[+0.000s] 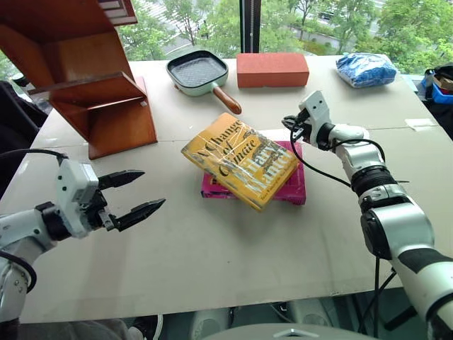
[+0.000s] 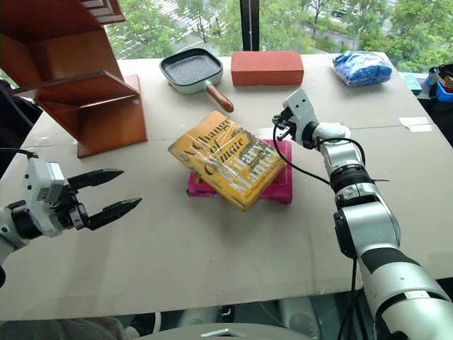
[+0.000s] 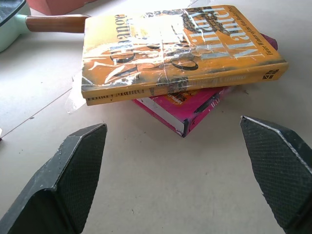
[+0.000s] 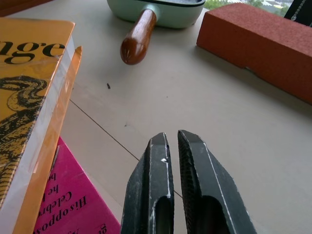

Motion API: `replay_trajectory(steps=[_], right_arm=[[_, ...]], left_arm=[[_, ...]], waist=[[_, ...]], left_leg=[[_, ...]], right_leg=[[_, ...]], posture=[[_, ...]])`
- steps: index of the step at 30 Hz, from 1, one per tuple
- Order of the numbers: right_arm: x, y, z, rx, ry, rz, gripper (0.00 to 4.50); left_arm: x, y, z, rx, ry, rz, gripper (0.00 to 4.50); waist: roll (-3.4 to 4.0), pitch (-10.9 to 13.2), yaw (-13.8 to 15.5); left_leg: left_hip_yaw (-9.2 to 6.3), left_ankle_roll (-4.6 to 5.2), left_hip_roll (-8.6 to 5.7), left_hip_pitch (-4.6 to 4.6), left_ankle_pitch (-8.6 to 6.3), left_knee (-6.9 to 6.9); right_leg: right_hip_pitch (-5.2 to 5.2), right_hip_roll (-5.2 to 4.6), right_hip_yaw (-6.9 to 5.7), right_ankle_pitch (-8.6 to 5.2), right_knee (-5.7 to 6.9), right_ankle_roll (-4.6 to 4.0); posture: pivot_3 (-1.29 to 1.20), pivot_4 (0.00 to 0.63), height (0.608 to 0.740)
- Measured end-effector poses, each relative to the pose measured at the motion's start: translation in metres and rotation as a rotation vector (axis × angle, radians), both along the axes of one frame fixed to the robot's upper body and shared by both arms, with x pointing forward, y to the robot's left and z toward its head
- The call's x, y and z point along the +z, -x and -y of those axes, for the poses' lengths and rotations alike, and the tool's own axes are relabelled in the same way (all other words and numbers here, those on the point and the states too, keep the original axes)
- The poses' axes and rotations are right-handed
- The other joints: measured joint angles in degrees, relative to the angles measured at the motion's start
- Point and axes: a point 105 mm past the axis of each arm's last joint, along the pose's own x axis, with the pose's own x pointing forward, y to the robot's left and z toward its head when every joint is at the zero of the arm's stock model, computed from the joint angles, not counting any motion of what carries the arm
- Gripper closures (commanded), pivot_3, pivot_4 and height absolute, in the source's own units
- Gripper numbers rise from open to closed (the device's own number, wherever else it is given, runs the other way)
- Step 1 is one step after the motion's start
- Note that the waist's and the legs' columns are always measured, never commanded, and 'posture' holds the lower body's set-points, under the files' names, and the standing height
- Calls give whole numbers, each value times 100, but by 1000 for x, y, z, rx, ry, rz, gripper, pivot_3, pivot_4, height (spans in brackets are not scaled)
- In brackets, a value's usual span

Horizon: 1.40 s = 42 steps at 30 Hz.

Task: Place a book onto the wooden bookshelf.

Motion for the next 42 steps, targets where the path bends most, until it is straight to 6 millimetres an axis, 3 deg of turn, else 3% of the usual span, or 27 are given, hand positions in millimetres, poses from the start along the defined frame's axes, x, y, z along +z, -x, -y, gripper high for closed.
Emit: replay_trajectory(steps=[3, 10, 32, 38, 42], right_arm=[[-14, 8, -18, 92, 31, -51, 4460], [-15, 26, -41, 282, 43, -76, 4460], [-18, 74, -65, 432, 27, -173, 4460], [-15, 68, -54, 374, 36, -158, 4460], [-11, 61, -4, 255, 64, -132, 4460]], left_arm=[[9, 5, 4, -18, 9, -3, 0], [13, 9, 10, -33, 9, -15, 0], [8, 8, 15, -41, 20, -66, 0], [3, 11, 16, -43, 19, -92, 0], [-18, 26, 20, 20, 199, -224, 0]], waist=[[1, 1, -23], [2, 1, -43], [2, 1, -20], [2, 1, -14], [1, 0, 9]], left_leg=[[-17, -1, 1, 0, 0, -8], [-33, -3, 1, 6, 0, -9], [-33, -4, -1, 13, 0, -2], [-30, -4, -2, 13, 1, 0], [-29, -4, -3, 5, 0, -1]], right_leg=[[-2, -4, 4, 2, -9, 1], [0, -4, 0, 3, 1, -1], [-1, 0, -1, 2, 23, -2], [-1, -1, 1, 2, 22, -2], [1, -11, -1, 1, 5, 1]], posture=[[0, 150, 740], [0, 150, 740], [0, 150, 740], [0, 150, 740], [0, 150, 740]])
